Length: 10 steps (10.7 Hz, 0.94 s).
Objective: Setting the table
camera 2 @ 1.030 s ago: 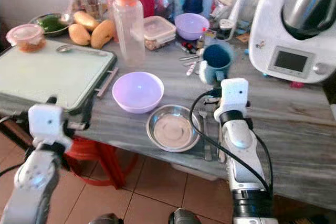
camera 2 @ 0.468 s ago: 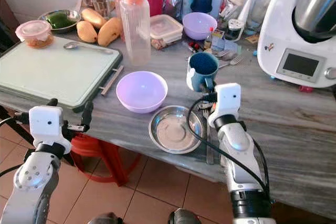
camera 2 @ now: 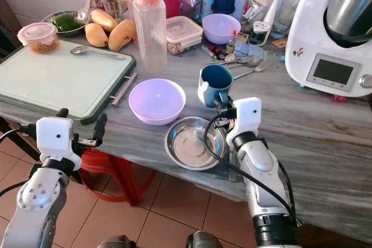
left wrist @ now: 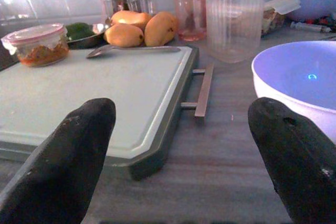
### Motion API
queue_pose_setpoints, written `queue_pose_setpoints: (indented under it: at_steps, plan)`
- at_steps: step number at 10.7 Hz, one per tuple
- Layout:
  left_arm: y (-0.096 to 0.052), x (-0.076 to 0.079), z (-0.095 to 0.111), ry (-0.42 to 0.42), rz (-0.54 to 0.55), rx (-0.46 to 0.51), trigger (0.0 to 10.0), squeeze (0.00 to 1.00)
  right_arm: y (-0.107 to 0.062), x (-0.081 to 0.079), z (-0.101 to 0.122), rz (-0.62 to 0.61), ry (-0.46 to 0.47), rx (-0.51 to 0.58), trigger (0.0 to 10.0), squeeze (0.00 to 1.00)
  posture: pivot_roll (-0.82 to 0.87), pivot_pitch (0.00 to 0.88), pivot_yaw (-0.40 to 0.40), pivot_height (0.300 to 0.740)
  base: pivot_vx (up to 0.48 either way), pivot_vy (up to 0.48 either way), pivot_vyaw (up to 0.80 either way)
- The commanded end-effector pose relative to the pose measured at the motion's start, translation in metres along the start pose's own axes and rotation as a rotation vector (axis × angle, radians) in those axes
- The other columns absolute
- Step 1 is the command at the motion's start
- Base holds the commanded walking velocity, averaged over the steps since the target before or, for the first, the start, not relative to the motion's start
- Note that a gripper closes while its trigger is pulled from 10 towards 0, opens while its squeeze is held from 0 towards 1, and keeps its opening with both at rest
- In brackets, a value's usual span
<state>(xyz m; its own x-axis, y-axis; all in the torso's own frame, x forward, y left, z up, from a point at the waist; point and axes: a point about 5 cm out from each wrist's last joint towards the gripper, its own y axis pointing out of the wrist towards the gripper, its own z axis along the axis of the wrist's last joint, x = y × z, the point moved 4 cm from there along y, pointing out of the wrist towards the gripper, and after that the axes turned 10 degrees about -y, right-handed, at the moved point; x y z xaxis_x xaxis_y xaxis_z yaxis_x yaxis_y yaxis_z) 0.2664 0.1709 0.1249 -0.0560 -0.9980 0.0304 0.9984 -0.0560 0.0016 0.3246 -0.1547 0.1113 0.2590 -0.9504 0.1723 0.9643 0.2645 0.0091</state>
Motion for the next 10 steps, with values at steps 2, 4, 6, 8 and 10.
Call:
queue_pose_setpoints:
  at_steps: [2, 4, 6, 8, 10]
  plan:
    - [0.002, 0.003, 0.006, 0.015, -0.012, 0.017, 10.0, 0.0, -0.002, -0.001, -0.005, 0.018, 0.009, -0.009, 10.0, 0.0, 0.08, 0.0, -0.012, 0.74, 0.0, 0.0, 0.0]
    - [0.004, 0.003, 0.006, 0.014, -0.015, 0.019, 10.0, 0.0, -0.003, -0.001, -0.009, 0.023, 0.01, -0.023, 10.0, 0.0, 0.08, 0.0, -0.012, 0.74, 0.0, 0.0, 0.0]
    - [0.005, 0.003, 0.007, 0.013, -0.013, 0.023, 10.0, 0.0, -0.001, -0.002, -0.011, 0.037, 0.009, -0.029, 10.0, 0.0, 0.09, 0.0, -0.016, 0.74, 0.0, 0.0, 0.0]
    - [0.005, 0.004, 0.008, 0.013, -0.012, 0.025, 10.0, 0.0, 0.0, -0.001, -0.014, 0.04, 0.008, -0.039, 10.0, 0.0, 0.09, 0.0, -0.017, 0.74, 0.0, 0.0, 0.0]
    - [0.006, 0.003, 0.007, 0.016, -0.013, 0.025, 10.0, 0.0, 0.0, 0.001, -0.017, 0.039, 0.001, -0.047, 10.0, 0.0, 0.09, 0.0, -0.014, 0.74, 0.0, 0.0, 0.0]
